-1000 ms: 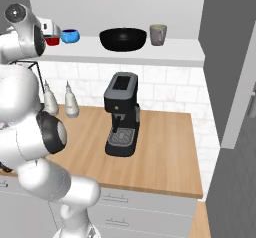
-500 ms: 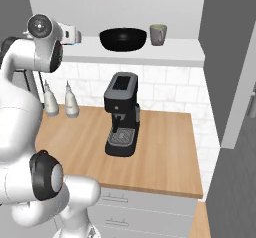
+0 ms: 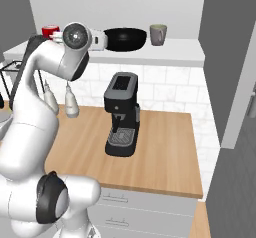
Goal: Gather all objects into one cabinet and sort the glasses and bowls to opposite sides.
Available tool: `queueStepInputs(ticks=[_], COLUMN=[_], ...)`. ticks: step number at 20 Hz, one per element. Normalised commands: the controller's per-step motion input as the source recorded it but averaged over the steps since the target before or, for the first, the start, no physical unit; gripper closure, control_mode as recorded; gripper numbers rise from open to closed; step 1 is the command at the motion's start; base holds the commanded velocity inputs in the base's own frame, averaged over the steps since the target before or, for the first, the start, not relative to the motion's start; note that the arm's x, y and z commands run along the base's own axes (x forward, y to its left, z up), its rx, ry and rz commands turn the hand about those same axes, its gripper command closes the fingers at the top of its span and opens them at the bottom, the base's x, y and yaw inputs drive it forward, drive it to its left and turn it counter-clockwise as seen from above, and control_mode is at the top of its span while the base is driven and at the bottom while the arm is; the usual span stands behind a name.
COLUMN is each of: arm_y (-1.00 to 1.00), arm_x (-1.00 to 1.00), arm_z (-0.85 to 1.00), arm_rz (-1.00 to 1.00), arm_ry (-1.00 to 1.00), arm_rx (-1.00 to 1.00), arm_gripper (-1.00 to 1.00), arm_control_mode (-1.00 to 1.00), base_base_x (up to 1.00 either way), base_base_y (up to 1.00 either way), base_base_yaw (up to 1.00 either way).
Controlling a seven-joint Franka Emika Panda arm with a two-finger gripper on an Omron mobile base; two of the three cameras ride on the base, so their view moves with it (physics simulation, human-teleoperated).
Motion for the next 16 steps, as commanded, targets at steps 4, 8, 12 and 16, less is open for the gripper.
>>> queueStepInputs(ticks=[4,8,12,16], arm_y=[-0.71,-0.8,-0.75,-0.58], arm_x=[0.0,0.0,0.0,0.0], arm_z=[0.0,0.0,0.02,0.02], arm_rz=[0.0,0.0,0.0,0.0], arm_ry=[0.0,0.0,0.0,0.0], arm_rx=[0.0,0.0,0.0,0.0], arm_gripper=[-1.0,-1.0,-1.0,-1.0], arm_control_mode=[-1.0,-1.0,-1.0,-1.0], base_base_x=[0.0,0.0,0.0,0.0], base_base_y=[0.0,0.0,0.0,0.0], base_base_yaw=[0.0,0.0,0.0,0.0])
